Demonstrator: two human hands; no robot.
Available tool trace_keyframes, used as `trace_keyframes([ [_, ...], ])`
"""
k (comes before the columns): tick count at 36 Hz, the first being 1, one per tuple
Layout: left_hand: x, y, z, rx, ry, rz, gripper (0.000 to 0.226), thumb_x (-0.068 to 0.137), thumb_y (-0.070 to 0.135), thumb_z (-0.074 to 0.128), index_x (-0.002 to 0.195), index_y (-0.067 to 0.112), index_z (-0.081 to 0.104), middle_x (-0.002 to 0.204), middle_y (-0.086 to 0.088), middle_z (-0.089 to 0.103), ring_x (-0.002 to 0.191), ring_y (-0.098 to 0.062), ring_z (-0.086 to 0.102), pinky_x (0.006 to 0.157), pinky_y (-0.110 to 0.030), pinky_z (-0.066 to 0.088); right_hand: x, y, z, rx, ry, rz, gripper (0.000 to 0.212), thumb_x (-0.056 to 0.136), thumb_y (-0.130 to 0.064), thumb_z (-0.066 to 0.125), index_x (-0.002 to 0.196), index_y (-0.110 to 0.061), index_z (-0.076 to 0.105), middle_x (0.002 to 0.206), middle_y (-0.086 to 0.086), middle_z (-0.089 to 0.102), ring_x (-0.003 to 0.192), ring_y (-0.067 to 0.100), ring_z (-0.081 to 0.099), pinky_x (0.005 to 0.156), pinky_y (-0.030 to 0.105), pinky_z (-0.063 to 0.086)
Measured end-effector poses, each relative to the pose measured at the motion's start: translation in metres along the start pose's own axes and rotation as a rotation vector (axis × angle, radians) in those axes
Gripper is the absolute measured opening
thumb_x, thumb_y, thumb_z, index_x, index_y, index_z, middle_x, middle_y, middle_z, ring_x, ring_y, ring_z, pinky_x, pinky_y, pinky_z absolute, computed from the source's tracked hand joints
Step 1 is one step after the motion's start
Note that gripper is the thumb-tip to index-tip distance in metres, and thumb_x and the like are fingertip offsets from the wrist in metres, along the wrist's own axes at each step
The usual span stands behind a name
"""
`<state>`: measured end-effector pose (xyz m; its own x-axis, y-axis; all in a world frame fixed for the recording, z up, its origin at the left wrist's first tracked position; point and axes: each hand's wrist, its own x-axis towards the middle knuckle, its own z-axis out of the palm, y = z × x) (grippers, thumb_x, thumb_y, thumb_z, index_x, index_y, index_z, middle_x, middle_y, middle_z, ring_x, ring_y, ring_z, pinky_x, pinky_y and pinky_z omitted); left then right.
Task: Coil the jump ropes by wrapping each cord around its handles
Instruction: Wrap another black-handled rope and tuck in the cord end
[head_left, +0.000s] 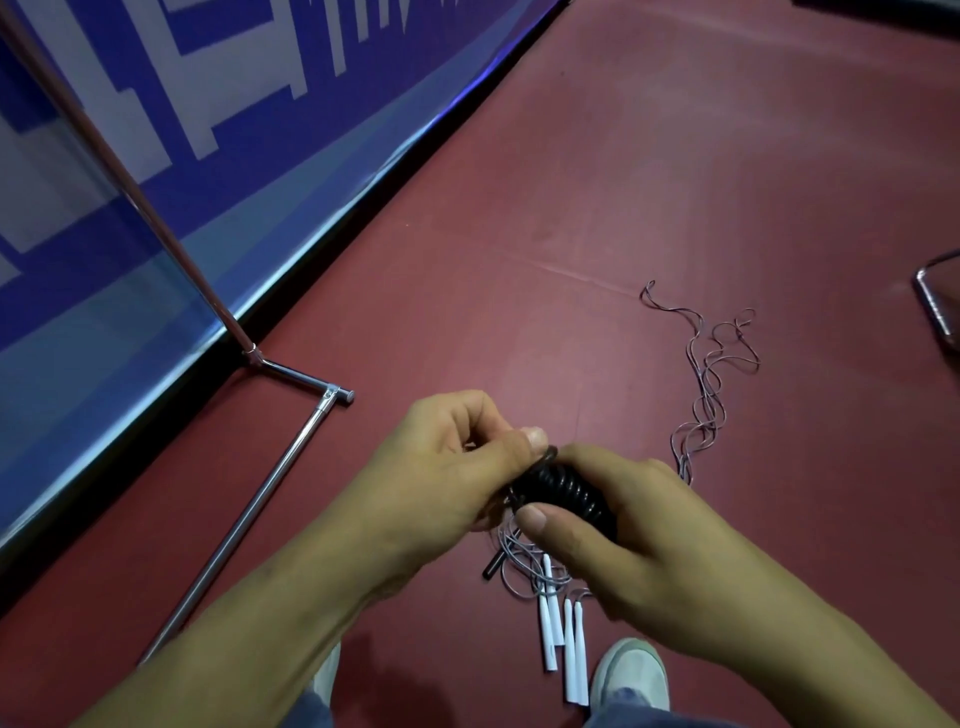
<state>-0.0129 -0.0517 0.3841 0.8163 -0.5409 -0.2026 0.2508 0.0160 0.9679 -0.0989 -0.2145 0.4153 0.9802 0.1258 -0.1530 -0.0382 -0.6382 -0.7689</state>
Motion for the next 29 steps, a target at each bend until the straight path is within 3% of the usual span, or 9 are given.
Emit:
trace_keyframes([
  [3, 0.0, 0.0, 0.004, -0.015, 0.05, -0.024, 0.03, 0.081, 0.019, 0.076, 0.066, 0.014, 0.05, 0.059, -0.011, 0.047, 0.046, -0.015, 0.041, 0.044, -0.024, 0.035, 0.0, -0.002, 0.002, -0.004, -0.004, 0.009, 0.043, 0.086, -0.067, 0.052, 0.102, -0.029, 0.062, 0.068, 0.001, 0.063, 0.05, 0.016, 0.056, 0.051, 0.044, 0.05],
  [7, 0.001, 0.004, 0.005, -0.097, -0.006, -0.145, 0.014, 0.073, 0.017, 0.067, 0.071, 0.01, 0.054, 0.059, -0.009, 0.05, 0.048, -0.019, 0.043, 0.045, -0.026, 0.033, 0.002, 0.0, 0.003, -0.102, 0.019, 0.031, 0.046, 0.084, -0.073, 0.049, 0.103, -0.032, 0.059, 0.072, 0.0, 0.067, 0.055, 0.017, 0.058, 0.055, 0.045, 0.051],
  [11, 0.001, 0.001, 0.002, -0.033, 0.034, -0.205, 0.012, 0.085, 0.003, 0.066, 0.077, 0.007, 0.058, 0.058, -0.013, 0.051, 0.048, -0.022, 0.043, 0.042, -0.024, 0.032, 0.003, 0.002, 0.006, -0.236, 0.044, 0.04, 0.05, 0.081, -0.077, 0.043, 0.1, -0.031, 0.053, 0.066, -0.006, 0.059, 0.06, 0.014, 0.051, 0.055, 0.04, 0.047],
  [15, -0.002, 0.0, 0.003, 0.093, 0.163, -0.047, 0.01, 0.092, -0.002, 0.063, 0.09, 0.007, 0.063, 0.068, -0.012, 0.061, 0.043, -0.023, 0.054, 0.043, -0.029, 0.044, 0.005, 0.004, 0.007, -0.285, 0.081, 0.05, 0.052, 0.081, -0.078, 0.039, 0.091, -0.028, 0.049, 0.061, -0.008, 0.055, 0.057, 0.016, 0.049, 0.052, 0.038, 0.043],
  [19, -0.009, -0.001, 0.009, 0.268, 0.259, 0.2, 0.02, 0.09, 0.002, 0.069, 0.082, 0.019, 0.075, 0.067, -0.001, 0.067, 0.049, -0.014, 0.062, 0.05, -0.024, 0.05, 0.007, 0.004, 0.005, -0.29, 0.127, 0.048, 0.05, 0.082, -0.075, 0.042, 0.09, -0.026, 0.049, 0.06, -0.004, 0.055, 0.058, 0.02, 0.049, 0.052, 0.04, 0.043],
  [21, -0.011, -0.001, 0.013, 0.332, 0.28, 0.278, 0.009, 0.087, 0.014, 0.077, 0.083, 0.021, 0.079, 0.073, 0.005, 0.068, 0.057, -0.012, 0.066, 0.056, -0.025, 0.054, 0.006, 0.005, 0.004, -0.294, 0.137, 0.058, 0.049, 0.083, -0.073, 0.043, 0.09, -0.025, 0.048, 0.061, -0.001, 0.055, 0.057, 0.022, 0.049, 0.052, 0.044, 0.045],
  [23, -0.011, 0.001, 0.014, 0.337, 0.282, 0.259, 0.005, 0.082, 0.023, 0.082, 0.084, 0.023, 0.078, 0.075, 0.005, 0.071, 0.063, -0.013, 0.068, 0.061, -0.027, 0.056, 0.004, 0.004, 0.005, -0.301, 0.146, 0.069, 0.05, 0.082, -0.075, 0.04, 0.092, -0.026, 0.047, 0.062, 0.0, 0.056, 0.057, 0.021, 0.05, 0.053, 0.046, 0.046],
  [29, -0.01, 0.007, 0.012, 0.303, 0.276, 0.193, 0.014, 0.083, 0.005, 0.077, 0.078, 0.019, 0.078, 0.065, 0.003, 0.072, 0.056, -0.005, 0.062, 0.057, -0.014, 0.047, 0.004, 0.004, 0.007, -0.366, 0.167, 0.077, 0.049, 0.084, -0.074, 0.041, 0.093, -0.026, 0.044, 0.061, -0.003, 0.051, 0.056, 0.021, 0.046, 0.052, 0.042, 0.044],
])
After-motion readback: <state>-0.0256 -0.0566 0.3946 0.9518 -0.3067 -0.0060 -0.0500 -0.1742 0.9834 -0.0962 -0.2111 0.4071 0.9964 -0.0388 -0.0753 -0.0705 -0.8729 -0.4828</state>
